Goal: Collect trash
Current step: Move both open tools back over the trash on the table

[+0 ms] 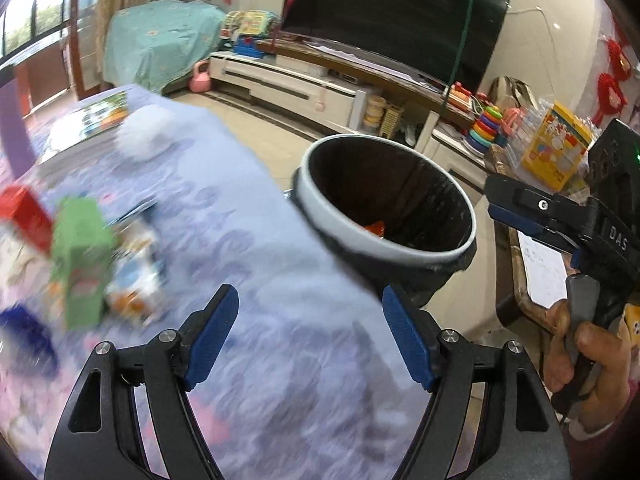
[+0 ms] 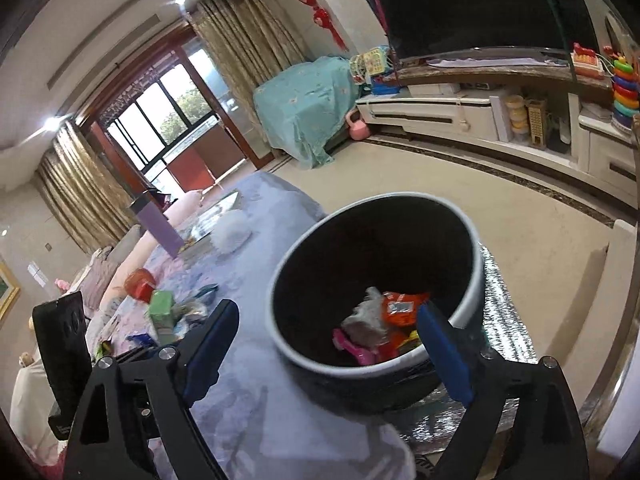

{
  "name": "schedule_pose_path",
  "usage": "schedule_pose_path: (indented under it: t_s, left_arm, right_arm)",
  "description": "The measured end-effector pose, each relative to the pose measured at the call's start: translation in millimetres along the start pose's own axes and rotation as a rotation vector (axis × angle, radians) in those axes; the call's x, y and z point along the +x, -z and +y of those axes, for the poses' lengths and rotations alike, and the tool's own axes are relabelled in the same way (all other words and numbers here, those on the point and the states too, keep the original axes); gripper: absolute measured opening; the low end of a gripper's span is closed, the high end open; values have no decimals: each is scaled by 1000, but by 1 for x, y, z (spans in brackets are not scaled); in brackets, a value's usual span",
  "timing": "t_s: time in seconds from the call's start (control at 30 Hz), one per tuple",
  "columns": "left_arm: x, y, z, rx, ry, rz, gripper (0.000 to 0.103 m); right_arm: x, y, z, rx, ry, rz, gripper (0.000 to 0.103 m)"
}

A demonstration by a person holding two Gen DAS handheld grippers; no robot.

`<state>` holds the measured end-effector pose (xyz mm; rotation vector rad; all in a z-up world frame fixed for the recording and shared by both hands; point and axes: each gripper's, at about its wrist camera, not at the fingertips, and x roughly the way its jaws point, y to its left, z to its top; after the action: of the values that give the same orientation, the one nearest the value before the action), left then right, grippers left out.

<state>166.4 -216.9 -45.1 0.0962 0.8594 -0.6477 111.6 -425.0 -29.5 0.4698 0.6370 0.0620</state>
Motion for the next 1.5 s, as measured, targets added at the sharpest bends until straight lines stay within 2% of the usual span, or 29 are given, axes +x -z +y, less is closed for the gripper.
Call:
schedule_pose_path:
  t_s: [0.13,0.63,1.13,1.5]
  left_arm:
    - [-18,14,16,-38,-18,-11,77]
    - [-62,66,79,-162,-96,-32,77]
    - [-89,98,129,-284,-171,-56,77]
    - [-98,108,170,-364,-224,-61,77]
  right_arm:
    - [0,14,22,-11,-29,0,98]
    - [24,59,93,-99,-102,81,98]
    - [42,79,129,-164,-132,142,98]
    - [68,87,154,-220,-143,178,98]
